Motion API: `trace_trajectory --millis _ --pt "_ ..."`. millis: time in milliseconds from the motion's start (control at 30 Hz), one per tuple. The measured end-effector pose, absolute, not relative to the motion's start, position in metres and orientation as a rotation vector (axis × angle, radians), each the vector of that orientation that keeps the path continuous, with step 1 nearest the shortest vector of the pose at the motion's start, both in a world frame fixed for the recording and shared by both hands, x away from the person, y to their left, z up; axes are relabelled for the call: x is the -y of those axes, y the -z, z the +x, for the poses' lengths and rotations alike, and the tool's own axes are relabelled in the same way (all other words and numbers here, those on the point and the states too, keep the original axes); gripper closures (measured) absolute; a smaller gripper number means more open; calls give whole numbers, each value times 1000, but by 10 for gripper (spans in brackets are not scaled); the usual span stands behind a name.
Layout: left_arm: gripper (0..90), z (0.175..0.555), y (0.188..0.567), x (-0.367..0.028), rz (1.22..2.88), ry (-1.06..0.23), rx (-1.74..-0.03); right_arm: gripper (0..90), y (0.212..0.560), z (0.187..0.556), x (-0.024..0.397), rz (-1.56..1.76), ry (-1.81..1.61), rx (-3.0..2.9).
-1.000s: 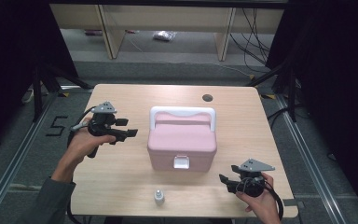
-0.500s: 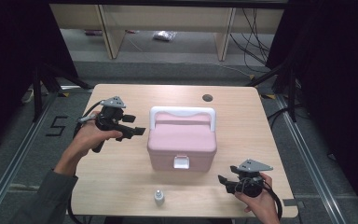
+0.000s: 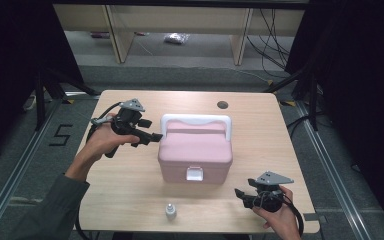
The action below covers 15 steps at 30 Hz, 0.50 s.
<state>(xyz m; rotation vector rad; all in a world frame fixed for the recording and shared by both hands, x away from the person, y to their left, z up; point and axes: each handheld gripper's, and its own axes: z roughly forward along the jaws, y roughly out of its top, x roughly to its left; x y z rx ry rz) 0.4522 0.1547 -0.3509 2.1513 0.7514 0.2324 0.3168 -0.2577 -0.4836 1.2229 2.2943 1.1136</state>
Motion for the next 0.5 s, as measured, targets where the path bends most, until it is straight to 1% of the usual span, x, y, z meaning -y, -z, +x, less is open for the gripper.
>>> trace_trajectory --millis 500 --pt "298 462 341 -141 2225 -240 -707 361 484 316 258 1208 -1101 -2297"
